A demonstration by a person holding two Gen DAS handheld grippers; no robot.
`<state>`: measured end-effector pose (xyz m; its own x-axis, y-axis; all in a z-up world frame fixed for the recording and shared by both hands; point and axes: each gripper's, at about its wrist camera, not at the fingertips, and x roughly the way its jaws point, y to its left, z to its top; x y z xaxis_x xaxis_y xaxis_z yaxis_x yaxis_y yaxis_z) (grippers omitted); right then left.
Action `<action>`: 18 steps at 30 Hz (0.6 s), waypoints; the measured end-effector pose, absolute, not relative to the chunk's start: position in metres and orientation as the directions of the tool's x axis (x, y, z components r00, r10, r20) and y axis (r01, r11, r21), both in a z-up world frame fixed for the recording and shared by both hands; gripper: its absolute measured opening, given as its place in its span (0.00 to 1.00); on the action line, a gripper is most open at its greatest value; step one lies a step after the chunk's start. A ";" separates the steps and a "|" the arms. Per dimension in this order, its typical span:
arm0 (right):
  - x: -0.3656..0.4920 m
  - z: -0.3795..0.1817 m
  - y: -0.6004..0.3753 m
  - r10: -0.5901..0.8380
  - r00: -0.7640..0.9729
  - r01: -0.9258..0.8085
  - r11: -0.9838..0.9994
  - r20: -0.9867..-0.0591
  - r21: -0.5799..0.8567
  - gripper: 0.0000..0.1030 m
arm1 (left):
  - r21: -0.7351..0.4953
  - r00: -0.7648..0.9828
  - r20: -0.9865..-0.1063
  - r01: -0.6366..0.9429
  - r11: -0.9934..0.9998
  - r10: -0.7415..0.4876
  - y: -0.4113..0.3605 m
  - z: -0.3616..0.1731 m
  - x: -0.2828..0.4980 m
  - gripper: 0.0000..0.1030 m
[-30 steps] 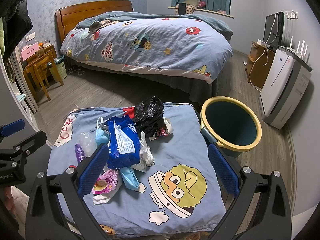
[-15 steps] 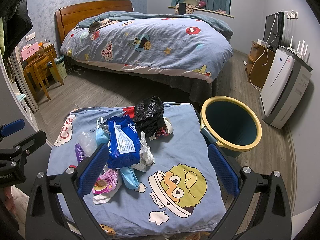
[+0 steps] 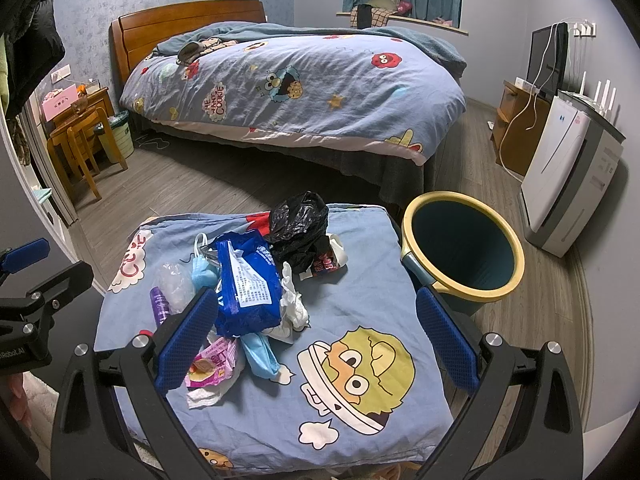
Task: Collect trash
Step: 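Grasp the blue wipes packet with the left tool while the right tool grasps the black bag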
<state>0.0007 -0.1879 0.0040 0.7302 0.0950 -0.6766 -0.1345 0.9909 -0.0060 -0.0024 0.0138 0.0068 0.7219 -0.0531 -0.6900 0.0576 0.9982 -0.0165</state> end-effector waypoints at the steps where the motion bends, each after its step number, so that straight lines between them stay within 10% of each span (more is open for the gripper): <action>1: 0.001 0.004 -0.188 0.095 0.730 -0.135 0.991 -0.677 -0.007 0.95 | -0.017 0.722 -0.690 0.058 0.998 -0.053 0.014 0.007 -0.002 0.95; 18: 0.068 0.014 -0.213 0.135 0.692 -0.125 0.990 -0.710 0.066 0.95 | 0.042 0.740 -0.672 0.063 0.997 -0.018 0.022 0.018 0.065 0.95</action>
<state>0.0684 -0.2130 0.0137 0.6915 0.1351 -0.7096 -0.1252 0.9899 0.0665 0.0653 0.0220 0.0181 0.7401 -0.0183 -0.6722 0.0625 0.9972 0.0416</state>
